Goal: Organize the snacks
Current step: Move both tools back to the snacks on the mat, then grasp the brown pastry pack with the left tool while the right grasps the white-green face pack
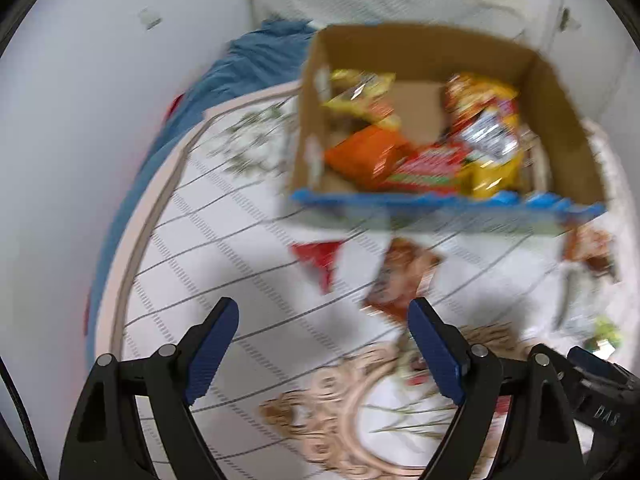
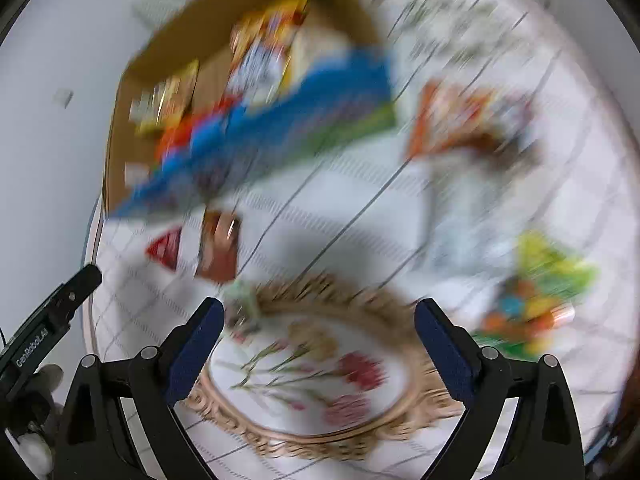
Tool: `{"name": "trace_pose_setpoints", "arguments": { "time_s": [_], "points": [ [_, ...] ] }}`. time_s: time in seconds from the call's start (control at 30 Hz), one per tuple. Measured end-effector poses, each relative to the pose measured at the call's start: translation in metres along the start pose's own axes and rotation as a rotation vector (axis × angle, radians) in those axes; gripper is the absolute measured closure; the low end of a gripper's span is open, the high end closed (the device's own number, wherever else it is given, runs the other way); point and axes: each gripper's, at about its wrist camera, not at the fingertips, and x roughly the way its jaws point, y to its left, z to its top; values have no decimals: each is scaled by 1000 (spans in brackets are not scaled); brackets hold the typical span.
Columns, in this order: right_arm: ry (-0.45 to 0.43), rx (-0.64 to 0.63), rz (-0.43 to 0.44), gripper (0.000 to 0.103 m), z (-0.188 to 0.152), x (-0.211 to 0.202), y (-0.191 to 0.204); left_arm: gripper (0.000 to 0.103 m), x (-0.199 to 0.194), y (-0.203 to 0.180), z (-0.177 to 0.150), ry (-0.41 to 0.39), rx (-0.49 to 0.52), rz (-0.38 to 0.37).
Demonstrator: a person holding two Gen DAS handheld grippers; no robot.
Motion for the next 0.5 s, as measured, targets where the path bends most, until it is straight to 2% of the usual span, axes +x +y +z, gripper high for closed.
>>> {"name": "trace_pose_setpoints", "arguments": {
  "time_s": [0.13, 0.3, 0.4, 0.43, 0.47, 0.5],
  "points": [
    [70, -47, 25, 5, -13, 55, 33, 17, 28, 23, -23, 23, -5, 134],
    [104, -97, -6, 6, -22, 105, 67, 17, 46, 48, -35, 48, -15, 202],
    [110, -122, -54, 9, -24, 126, 78, 17, 51, 54, -35, 54, -12, 216],
    [106, -137, -78, 17, -24, 131, 82, 17, 52, 54, -34, 57, -12, 214],
    [95, -157, -104, 32, -25, 133, 85, 17, 53, 53, -33, 59, -12, 209],
    [86, -174, -128, 40, -25, 133, 87, 17, 53, 50, -31, 62, -9, 201]
  ]
}}
